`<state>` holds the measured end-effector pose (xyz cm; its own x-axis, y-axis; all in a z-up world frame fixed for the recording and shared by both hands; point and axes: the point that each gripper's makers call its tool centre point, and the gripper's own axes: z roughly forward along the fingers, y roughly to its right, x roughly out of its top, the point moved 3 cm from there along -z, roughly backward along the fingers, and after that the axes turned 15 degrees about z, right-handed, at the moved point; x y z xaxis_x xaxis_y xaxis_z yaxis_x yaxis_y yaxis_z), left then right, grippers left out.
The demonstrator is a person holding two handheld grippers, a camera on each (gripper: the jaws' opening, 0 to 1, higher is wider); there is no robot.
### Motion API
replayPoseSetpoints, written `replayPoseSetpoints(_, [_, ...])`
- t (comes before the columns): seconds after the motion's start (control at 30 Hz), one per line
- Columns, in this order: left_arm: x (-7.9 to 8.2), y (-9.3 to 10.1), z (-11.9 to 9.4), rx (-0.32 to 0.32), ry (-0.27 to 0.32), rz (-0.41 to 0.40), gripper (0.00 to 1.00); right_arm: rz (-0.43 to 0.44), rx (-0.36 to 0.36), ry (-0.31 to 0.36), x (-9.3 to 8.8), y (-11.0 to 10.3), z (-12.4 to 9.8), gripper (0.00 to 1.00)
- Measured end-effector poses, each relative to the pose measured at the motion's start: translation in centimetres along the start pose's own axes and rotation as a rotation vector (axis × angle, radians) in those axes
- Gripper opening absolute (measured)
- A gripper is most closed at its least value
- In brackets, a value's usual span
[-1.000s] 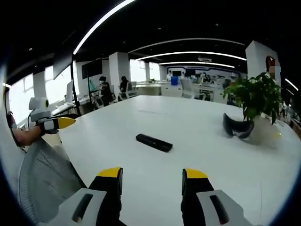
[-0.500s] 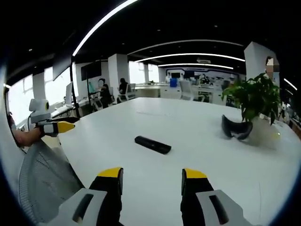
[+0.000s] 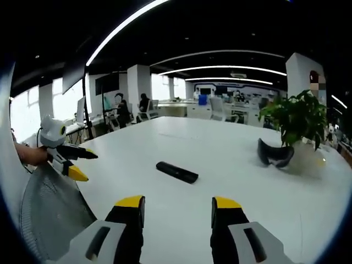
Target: Press the specified remote control buttons in sequence, fully releasing each button before pressing the next.
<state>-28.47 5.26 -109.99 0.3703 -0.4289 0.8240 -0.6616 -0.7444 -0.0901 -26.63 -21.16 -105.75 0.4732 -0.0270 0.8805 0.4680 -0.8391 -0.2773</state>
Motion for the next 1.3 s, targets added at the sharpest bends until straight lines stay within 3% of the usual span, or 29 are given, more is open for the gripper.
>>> replayPoseSetpoints(0.07, [-1.0, 0.5, 0.5, -0.075, -0.079, 0.028, 0.90, -0.008, -0.007, -0.002, 0.0, 0.1, 0.0, 0.46])
replayPoseSetpoints(0.2, [-2.0, 0.9, 1.5, -0.158, -0.165, 0.055, 0.86, -0.019, -0.005, -0.009, -0.2, 0.0, 0.0, 0.45])
replayPoseSetpoints(0.4, [-1.8, 1.2, 3.2, -0.242, -0.219, 0.115, 0.84, -0.029, 0.002, -0.018, -0.3, -0.2, 0.1, 0.44])
replayPoseSetpoints(0.5, [-1.6, 0.6, 3.9, -0.249, -0.256, 0.216, 0.80, -0.032, 0.001, -0.018, -0.3, -0.2, 0.1, 0.44])
replayPoseSetpoints(0.7, [-0.2, -0.6, 5.7, -0.251, -0.244, 0.243, 0.79, -0.030, -0.002, -0.013, -0.2, -0.1, 0.0, 0.44])
replayPoseSetpoints(0.87, [0.0, -2.0, 7.0, -0.246, -0.253, 0.255, 0.79, -0.034, -0.002, -0.013, -0.2, -0.1, 0.0, 0.44])
replayPoseSetpoints(0.97, [0.2, -2.2, 7.6, -0.260, -0.231, 0.158, 0.79, -0.035, -0.002, -0.012, -0.2, -0.1, 0.0, 0.44])
replayPoseSetpoints(1.07, [0.3, -3.0, 8.2, -0.252, -0.214, 0.116, 0.79, -0.035, 0.000, -0.010, -0.2, -0.1, 0.0, 0.44])
replayPoseSetpoints(1.3, [0.9, -4.8, 9.7, -0.233, -0.228, 0.160, 0.79, -0.042, 0.003, -0.014, -0.3, -0.2, 0.0, 0.43])
